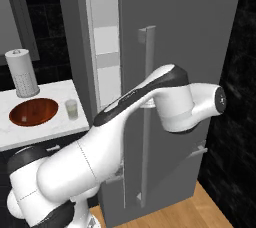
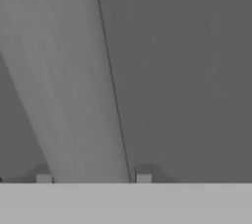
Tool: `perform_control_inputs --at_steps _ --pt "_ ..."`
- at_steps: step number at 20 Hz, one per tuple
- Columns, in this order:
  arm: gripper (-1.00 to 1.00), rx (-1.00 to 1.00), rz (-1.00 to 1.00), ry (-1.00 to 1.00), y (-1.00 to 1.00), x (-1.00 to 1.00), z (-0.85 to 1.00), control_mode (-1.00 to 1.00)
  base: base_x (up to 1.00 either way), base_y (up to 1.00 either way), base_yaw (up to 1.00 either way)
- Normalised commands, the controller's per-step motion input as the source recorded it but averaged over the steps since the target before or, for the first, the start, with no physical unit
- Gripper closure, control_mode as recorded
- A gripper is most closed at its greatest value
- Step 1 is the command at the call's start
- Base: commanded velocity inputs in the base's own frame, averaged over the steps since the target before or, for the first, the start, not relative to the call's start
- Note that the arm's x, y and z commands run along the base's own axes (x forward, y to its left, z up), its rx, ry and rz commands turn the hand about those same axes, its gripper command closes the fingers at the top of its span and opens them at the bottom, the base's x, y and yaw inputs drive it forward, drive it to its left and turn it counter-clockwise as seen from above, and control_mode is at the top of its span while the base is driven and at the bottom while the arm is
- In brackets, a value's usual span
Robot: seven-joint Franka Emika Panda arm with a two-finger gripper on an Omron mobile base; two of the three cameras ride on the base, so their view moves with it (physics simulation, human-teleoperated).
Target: Grab a lemon wedge from the fridge and one ice cube from the ice bowl, and put them in the glass of lemonade.
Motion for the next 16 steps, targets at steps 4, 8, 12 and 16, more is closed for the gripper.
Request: perform_control_inputs --at_steps 4,8,12,16 --pt "1.0 0.01 -0.08 -0.16 -0.32 -0.92 0.09 -1.0 0.0 0.0 0.0" --pt "1.0 -0.01 0.0 -0.19 0.16 -0.89 0.62 -1.0 0.0 0.0 0.0" --pt "1.0 -0.03 -0.1 -0.24 0.16 -0.6 1.0 -1.0 0.0 0.0 0.0" --pt "1.0 -0.06 -0.14 -0.21 0.32 -0.55 1.0 -1.0 0.0 0.0 0.0"
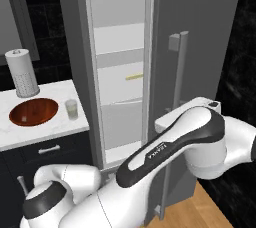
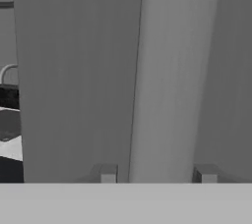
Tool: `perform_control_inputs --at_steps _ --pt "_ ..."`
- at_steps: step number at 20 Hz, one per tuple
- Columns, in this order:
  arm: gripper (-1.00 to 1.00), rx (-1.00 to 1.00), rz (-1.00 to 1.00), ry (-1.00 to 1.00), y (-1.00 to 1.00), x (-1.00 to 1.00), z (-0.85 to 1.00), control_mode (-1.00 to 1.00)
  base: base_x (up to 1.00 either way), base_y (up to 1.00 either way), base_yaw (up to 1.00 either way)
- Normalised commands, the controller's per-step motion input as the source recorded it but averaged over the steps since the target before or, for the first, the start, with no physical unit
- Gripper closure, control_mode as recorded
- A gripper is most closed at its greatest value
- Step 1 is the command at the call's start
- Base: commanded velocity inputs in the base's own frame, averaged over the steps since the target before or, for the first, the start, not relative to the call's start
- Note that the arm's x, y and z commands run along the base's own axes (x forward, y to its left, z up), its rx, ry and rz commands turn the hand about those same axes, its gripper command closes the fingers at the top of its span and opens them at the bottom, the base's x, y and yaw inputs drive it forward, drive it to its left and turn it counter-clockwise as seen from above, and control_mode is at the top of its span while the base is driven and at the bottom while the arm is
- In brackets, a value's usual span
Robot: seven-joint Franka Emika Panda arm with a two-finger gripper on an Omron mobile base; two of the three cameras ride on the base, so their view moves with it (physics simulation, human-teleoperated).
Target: Grab a lemon wedge from the fridge and one ice cube from the ice bowl, and put them in the glass of lemonade.
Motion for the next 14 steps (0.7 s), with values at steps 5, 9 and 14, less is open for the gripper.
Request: perform_control_inputs --at_steps 5,9,14 --pt "1.0 -0.06 -0.22 -0.09 0.01 -0.54 0.67 -1.0 0.0 0.0 0.0" --pt "1.0 -0.09 -0.41 0.01 -0.17 -0.21 0.09 -1.0 0.0 0.0 0.0" --pt "1.0 -0.06 -0.38 0.0 -0.18 -0.22 0.0 -1.0 0.0 0.0 0.0"
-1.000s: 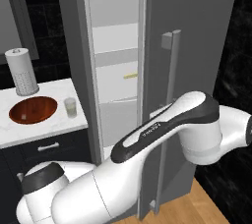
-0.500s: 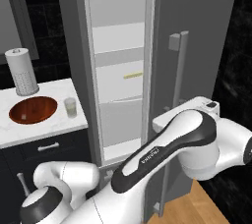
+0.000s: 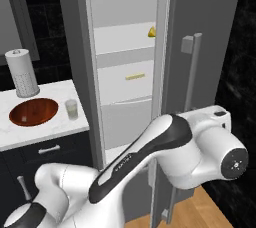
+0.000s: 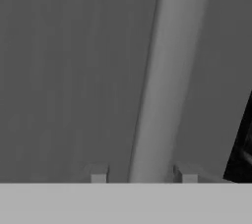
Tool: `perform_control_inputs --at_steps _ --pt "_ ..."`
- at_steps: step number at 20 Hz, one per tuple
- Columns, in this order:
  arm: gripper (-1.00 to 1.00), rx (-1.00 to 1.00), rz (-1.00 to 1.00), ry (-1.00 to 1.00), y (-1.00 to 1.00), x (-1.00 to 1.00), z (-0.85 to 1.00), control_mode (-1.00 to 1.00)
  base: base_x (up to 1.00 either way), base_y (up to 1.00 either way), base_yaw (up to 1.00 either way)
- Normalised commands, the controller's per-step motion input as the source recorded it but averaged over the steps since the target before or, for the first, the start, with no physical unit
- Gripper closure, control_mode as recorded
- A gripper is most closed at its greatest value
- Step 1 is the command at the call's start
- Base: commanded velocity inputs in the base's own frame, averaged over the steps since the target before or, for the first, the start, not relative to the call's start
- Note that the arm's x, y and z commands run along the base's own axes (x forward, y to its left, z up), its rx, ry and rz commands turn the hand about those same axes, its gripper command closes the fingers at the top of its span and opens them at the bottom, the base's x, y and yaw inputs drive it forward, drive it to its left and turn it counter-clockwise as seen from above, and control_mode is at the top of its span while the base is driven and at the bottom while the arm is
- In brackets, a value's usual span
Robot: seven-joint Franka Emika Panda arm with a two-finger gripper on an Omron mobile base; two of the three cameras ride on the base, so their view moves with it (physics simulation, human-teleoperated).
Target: Grab a lemon wedge from the fridge and one ice cube from the ice bowl, and put them in the glass of lemonade.
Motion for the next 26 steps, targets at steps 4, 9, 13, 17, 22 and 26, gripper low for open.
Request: perform_control_inputs --at_steps 4,9,13,17,22,26 --pt "-1.0 0.0 -0.19 -0.09 -0.04 -0.45 0.02 -1.0 0.0 0.0 0.0" --pt "-1.0 0.03 -0.01 -0.31 -0.11 -0.99 0.65 -1.0 0.0 0.0 0.0" --pt "-1.0 -0.01 0.0 -0.21 0.13 -0.78 1.0 -1.0 0.0 0.0 0.0" --pt "-1.0 -0.2 0.0 0.01 0.93 -0.1 0.93 -1.0 0.0 0.0 0.0" --pt "-1.0 -0.36 -0.08 0.18 1.0 0.16 0.59 -1.0 0.0 0.0 0.0" --pt "-1.0 -0.33 -0.12 0.33 1.0 0.31 0.19 -1.0 0.0 0.0 0.0"
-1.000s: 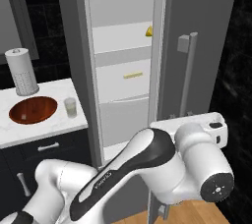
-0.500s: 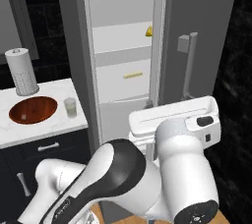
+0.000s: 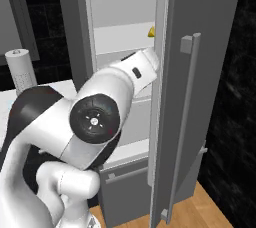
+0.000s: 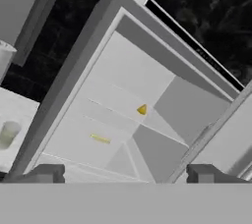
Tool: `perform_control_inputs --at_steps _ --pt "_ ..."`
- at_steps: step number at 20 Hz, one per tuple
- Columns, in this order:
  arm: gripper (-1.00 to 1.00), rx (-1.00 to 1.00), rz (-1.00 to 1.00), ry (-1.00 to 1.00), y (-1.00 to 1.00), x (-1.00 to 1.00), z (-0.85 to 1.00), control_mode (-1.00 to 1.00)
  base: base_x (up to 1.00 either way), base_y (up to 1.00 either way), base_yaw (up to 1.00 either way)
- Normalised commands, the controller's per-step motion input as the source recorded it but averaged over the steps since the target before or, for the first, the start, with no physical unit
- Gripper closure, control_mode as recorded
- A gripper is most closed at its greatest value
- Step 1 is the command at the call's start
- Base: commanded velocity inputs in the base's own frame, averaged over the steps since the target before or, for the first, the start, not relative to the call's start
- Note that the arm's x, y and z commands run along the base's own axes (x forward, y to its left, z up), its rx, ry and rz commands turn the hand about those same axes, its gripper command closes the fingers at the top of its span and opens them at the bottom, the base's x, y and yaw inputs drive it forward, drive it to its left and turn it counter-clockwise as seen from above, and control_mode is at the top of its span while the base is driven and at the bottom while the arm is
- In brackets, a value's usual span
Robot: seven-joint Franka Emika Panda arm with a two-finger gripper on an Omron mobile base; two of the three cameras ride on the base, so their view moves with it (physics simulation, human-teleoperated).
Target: Grab a lemon wedge from the fridge and one ice cube from the ice bowl, and put them in the glass of lemonade.
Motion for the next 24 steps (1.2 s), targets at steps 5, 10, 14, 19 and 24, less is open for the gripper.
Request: perform_control_inputs --at_steps 5,10,14,19,24 --pt "-1.0 -0.28 -0.22 0.4 0.98 0.7 0.0 -1.0 0.0 0.0 0.0" --pt "-1.0 -0.29 -0.37 0.48 0.32 0.91 -0.07 -1.0 0.0 0.0 0.0" --pt "-1.0 -0.07 -0.39 0.23 -0.09 0.99 -0.25 -1.0 0.0 0.0 0.0" --pt "-1.0 -0.06 -0.35 0.08 -0.37 0.62 -0.45 -1.0 0.0 0.0 0.0" --pt "-1.0 -0.02 -0.21 0.02 -0.32 0.48 -0.38 -1.0 0.0 0.0 0.0"
